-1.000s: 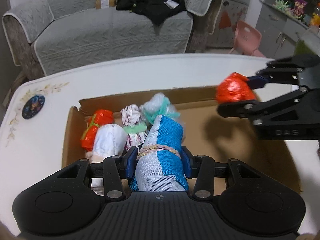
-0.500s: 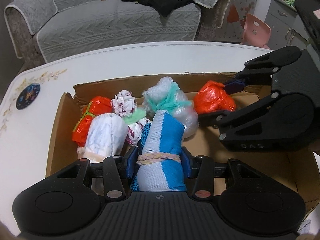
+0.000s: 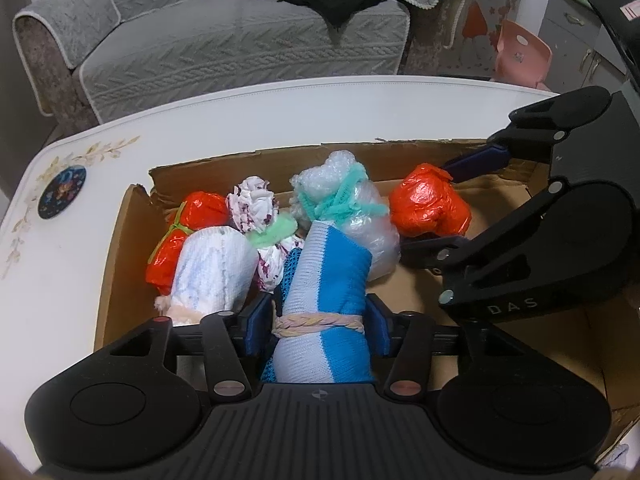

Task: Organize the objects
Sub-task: 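Lower both bundles into the box and open both tools, then withdraw both tools from the box back toward the remaining pile, then grasp the clear bundle with pastel cloth with the left tool while the right tool grasps the white sock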

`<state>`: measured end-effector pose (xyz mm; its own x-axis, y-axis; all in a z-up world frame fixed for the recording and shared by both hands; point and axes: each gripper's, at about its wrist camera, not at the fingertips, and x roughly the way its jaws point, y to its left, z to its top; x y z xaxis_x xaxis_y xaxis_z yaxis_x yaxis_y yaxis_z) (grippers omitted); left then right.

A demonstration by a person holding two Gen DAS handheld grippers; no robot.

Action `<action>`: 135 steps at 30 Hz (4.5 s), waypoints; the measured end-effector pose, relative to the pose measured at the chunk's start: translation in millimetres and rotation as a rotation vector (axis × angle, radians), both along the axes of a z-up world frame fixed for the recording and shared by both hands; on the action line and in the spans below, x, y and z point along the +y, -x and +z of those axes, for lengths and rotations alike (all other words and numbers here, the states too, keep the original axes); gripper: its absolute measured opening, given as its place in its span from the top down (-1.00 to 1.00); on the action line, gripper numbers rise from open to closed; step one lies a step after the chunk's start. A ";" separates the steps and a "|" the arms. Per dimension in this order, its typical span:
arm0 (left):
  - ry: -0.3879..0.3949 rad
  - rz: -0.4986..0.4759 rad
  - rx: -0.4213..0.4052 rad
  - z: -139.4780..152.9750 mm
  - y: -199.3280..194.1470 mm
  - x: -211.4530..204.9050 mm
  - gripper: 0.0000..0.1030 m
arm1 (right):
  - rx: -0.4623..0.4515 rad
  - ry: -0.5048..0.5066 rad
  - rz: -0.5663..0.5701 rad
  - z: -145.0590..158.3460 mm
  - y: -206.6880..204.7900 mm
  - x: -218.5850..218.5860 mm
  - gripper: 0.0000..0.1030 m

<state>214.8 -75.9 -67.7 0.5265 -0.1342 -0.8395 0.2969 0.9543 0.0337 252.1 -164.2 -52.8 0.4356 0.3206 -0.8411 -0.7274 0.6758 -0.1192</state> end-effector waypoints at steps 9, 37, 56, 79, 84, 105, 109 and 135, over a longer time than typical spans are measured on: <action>-0.005 0.010 0.022 6.4 3.4 -1.2 -0.44 | 0.010 0.037 -0.016 1.9 -1.2 -0.9 -0.39; 0.025 0.009 0.011 28.8 18.5 7.4 -0.65 | 0.009 0.036 -0.041 12.9 6.7 0.5 -0.55; 0.011 -0.015 -0.053 57.6 84.6 49.6 -0.67 | -0.048 -0.021 -0.023 49.1 55.3 -24.8 -0.61; 0.102 0.001 -0.028 10.4 192.7 81.4 -0.75 | 0.013 -0.345 -0.034 26.5 212.1 -51.0 -0.53; 0.074 0.029 -0.026 5.2 196.4 90.9 -0.79 | 0.081 -0.352 -0.011 16.0 212.9 -35.9 -0.22; 0.027 0.063 -0.035 -10.6 207.3 103.2 -0.83 | 0.085 -0.271 -0.095 -11.2 224.4 -71.6 -0.29; 0.035 0.057 -0.076 -11.6 212.9 105.2 -0.82 | 0.044 -0.282 -0.055 -12.7 222.3 -66.7 -0.40; 0.085 0.013 -0.156 -4.6 229.4 113.5 0.07 | 0.056 -0.376 -0.066 -10.6 236.5 -83.2 0.19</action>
<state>-14.6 37.6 -72.3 0.6520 -0.1936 -0.7331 0.2817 0.9595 -0.0028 15.6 -247.4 -63.5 0.4223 0.5842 -0.6931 -0.6791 0.7103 0.1849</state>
